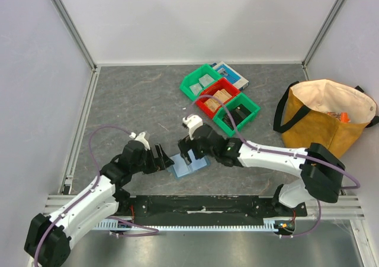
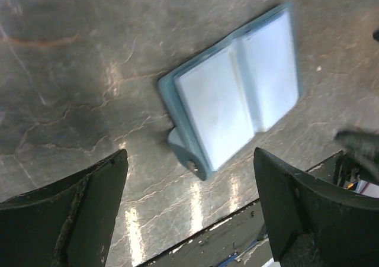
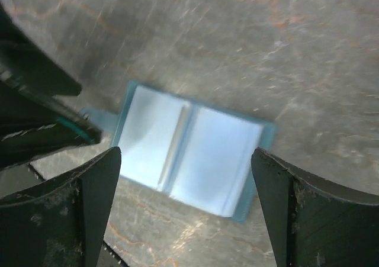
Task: Take the credit cards out of the card holder
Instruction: Remove the credit card from the card holder.
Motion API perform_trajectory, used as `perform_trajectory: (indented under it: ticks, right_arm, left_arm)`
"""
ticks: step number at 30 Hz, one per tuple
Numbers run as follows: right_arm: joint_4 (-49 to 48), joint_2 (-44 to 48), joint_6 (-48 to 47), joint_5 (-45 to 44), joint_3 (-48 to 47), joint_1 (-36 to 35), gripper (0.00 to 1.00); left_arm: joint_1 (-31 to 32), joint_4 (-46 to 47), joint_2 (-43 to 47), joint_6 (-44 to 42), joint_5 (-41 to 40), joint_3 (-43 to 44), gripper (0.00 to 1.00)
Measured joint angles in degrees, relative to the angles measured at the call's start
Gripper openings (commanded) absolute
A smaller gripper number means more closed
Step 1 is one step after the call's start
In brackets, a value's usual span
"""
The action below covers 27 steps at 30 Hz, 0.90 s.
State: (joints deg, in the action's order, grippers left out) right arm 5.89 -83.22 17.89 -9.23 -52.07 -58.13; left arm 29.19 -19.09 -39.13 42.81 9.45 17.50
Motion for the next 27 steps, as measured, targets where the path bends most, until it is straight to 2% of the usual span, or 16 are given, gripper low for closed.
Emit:
perform_trajectory:
  ticks: [2, 7, 15, 19, 27]
  right_arm:
    - [-0.1, -1.9, -0.9, -1.7, 0.0, -3.6, 0.98]
    - [-0.2, -8.3, -2.3, -6.2, -0.2, -10.6, 0.98]
    - [0.4, -15.0, -3.0, -12.4, -3.2, -15.6, 0.98]
    - [0.4, -16.1, -2.9, -14.1, -4.4, -16.4, 0.98]
    - [0.6, -18.4, -2.8, -16.3, -4.7, -16.7, 0.98]
  left_arm:
    - [1.7, 1.4, -0.7, 2.1, -1.1, -2.5, 0.88]
    - [2.8, 4.8, -2.6, 4.6, -3.4, -4.0, 0.72]
    - [3.4, 7.8, -3.5, 6.2, -3.5, -6.1, 0.52]
    - [3.5, 8.6, -2.5, 7.1, -3.3, -7.6, 0.39]
    - [3.5, 8.5, -0.7, 8.1, -3.0, -9.1, 0.03]
